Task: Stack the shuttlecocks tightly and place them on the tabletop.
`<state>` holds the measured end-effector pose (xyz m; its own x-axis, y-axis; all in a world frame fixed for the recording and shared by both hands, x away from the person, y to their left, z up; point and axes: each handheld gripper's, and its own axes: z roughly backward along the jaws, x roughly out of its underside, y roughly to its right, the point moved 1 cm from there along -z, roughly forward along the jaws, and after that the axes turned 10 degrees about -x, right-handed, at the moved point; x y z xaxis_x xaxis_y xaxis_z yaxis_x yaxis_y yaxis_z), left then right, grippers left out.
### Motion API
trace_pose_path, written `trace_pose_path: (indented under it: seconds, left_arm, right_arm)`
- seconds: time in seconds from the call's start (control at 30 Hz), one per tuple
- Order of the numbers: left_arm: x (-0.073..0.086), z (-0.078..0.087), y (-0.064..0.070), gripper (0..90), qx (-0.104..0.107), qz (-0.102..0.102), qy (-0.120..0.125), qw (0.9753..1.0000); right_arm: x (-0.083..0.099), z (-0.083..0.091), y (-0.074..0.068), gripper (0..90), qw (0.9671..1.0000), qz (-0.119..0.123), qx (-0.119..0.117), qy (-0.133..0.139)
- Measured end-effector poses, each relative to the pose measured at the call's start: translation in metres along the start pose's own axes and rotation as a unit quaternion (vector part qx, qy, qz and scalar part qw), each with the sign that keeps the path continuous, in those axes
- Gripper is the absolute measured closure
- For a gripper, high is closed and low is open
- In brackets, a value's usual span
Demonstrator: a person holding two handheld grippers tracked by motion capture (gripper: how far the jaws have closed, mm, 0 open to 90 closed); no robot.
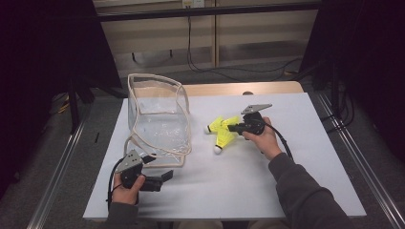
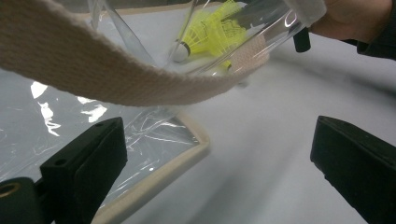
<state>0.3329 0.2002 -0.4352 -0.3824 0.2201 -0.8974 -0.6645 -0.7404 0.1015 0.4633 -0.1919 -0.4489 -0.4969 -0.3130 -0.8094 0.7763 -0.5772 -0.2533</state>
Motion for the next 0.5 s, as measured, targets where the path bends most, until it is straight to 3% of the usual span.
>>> trace_pose_path:
  seconds: [0.5]
  left_arm:
    - [-0.0001, 0.0002, 0.0001, 3.8, 0.001, -0.001, -0.001, 1.0000]
  right_arm:
    - [0.0014, 0.0011, -0.0046, 88.4, 0.9998, 0.008, -0.009, -0.012]
